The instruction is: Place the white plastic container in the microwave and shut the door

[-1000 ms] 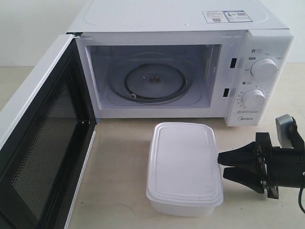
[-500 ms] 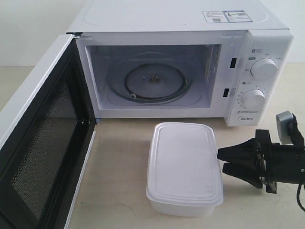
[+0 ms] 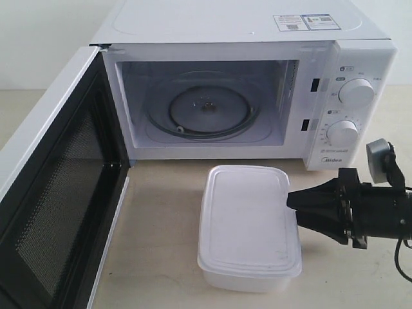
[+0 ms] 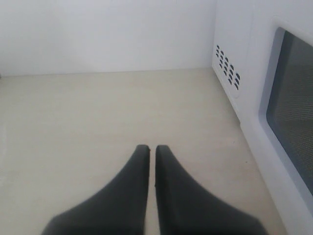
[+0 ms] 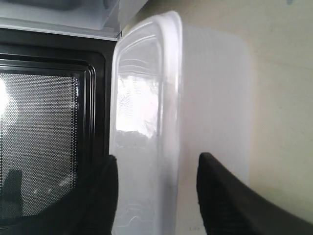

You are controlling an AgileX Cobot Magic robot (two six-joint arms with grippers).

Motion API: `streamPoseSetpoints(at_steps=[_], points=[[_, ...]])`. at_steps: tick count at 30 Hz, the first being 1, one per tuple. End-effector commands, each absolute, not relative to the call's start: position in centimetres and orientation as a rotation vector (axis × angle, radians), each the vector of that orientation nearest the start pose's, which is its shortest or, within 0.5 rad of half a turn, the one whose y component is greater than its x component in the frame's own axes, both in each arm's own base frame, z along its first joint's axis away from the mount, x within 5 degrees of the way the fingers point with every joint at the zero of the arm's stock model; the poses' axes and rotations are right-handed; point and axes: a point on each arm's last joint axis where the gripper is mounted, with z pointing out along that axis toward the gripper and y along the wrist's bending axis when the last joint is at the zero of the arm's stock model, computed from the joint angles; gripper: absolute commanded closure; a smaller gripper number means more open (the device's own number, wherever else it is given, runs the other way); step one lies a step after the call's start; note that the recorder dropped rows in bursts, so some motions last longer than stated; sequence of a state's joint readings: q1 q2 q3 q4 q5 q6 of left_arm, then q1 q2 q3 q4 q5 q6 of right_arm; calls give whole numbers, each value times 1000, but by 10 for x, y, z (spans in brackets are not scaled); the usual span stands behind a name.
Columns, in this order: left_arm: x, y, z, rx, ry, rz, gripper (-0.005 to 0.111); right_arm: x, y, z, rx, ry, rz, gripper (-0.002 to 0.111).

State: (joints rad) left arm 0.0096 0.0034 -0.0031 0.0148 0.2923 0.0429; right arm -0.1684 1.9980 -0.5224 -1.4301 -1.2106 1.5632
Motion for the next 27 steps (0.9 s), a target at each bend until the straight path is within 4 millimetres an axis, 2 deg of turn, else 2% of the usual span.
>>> streamPoseSetpoints(at_steps=[1, 19, 21, 26, 27], points=[[55, 0, 187, 33, 1771, 33, 102, 251, 56, 97, 101, 2300, 1609, 64], [55, 0, 187, 33, 1771, 33, 102, 251, 69, 95, 53, 2344, 1581, 64], [55, 0, 187, 33, 1771, 33, 102, 251, 69, 95, 54, 2344, 1581, 68], [55, 0, 187, 33, 1771, 33, 102, 251, 69, 97, 8, 2314, 1593, 98], [55, 0, 187, 33, 1771, 33, 102, 251, 70, 98, 1, 2305, 1601, 101]])
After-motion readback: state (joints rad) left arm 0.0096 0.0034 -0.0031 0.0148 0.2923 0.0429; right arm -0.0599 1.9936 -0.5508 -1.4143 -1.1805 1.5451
